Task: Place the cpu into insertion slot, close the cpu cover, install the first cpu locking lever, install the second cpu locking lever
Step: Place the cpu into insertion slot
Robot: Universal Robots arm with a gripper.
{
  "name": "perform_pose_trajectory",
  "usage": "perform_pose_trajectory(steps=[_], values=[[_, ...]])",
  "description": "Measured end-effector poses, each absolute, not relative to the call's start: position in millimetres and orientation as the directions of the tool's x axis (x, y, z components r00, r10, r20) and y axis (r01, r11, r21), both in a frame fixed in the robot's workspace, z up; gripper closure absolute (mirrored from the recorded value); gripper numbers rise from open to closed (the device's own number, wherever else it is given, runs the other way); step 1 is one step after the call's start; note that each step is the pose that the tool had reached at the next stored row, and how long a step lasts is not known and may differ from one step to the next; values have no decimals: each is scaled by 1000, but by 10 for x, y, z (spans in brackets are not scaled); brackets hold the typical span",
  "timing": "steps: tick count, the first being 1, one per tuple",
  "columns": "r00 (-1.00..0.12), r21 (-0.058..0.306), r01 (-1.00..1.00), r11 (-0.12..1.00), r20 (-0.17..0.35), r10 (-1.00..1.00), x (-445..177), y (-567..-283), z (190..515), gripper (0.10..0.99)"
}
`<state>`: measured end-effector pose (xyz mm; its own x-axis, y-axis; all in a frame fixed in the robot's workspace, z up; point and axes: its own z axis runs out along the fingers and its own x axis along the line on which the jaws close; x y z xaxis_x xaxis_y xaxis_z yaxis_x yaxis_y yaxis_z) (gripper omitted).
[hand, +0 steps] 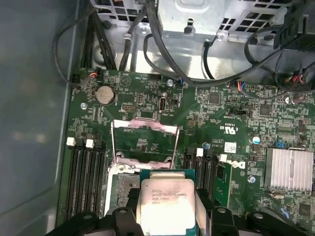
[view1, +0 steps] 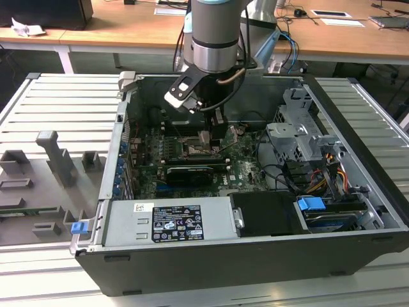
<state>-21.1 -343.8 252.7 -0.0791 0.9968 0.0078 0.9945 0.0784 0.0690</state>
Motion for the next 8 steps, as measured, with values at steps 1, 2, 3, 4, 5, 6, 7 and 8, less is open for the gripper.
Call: perform_pose_trajectory(steps=[1, 2, 3, 4, 5, 6, 7, 8], values=[[-70, 69, 995, 69, 8, 998, -211, -3437, 2511, 561], [-50, 69, 996, 49, 8, 999, -211, -3437, 2486, 561], [-36, 69, 997, 35, 8, 999, -211, -3437, 2473, 561], [-23, 69, 997, 23, 8, 1000, -211, -3437, 2463, 561], [-6, 69, 998, 5, 8, 1000, -212, -3435, 2449, 561], [-1, 69, 998, 0, 8, 1000, -212, -3431, 2442, 561], [0, 69, 998, 0, 8, 1000, -213, -3425, 2436, 561], [0, 69, 998, 0, 8, 1000, -214, -3415, 2427, 561]])
